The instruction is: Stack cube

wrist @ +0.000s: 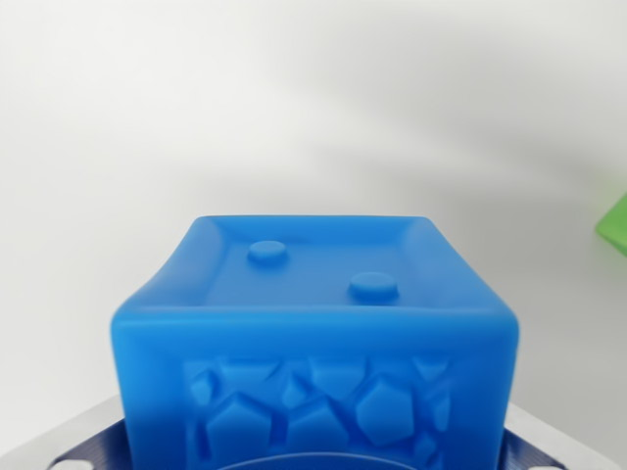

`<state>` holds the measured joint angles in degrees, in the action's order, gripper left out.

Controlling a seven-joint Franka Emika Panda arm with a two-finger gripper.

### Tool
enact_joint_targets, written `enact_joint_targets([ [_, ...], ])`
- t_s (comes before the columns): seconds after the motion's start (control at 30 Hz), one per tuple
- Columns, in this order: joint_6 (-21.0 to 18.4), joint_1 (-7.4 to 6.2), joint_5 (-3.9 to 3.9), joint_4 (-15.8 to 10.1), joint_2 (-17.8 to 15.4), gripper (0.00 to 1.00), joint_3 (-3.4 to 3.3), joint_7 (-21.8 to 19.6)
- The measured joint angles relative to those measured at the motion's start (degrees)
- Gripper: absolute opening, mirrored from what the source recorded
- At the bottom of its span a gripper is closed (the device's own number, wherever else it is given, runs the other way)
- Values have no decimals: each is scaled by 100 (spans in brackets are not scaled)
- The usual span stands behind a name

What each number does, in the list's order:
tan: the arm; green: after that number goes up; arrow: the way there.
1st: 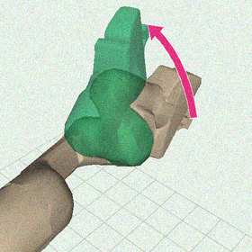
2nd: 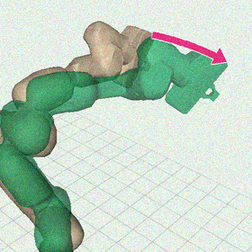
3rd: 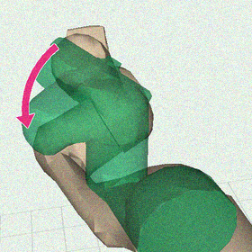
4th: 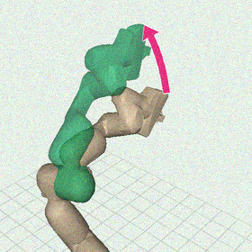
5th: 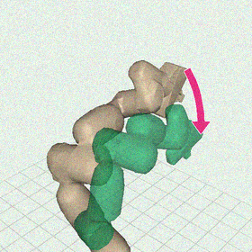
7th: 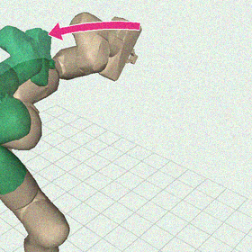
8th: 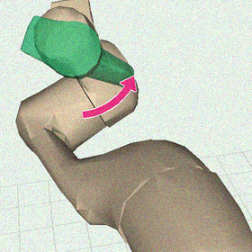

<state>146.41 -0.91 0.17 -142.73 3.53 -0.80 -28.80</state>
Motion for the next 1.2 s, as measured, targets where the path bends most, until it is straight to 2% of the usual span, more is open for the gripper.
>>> enact_joint_targets([
  [1.2,-403,354,-61,530,122,0,-399,-535],
])
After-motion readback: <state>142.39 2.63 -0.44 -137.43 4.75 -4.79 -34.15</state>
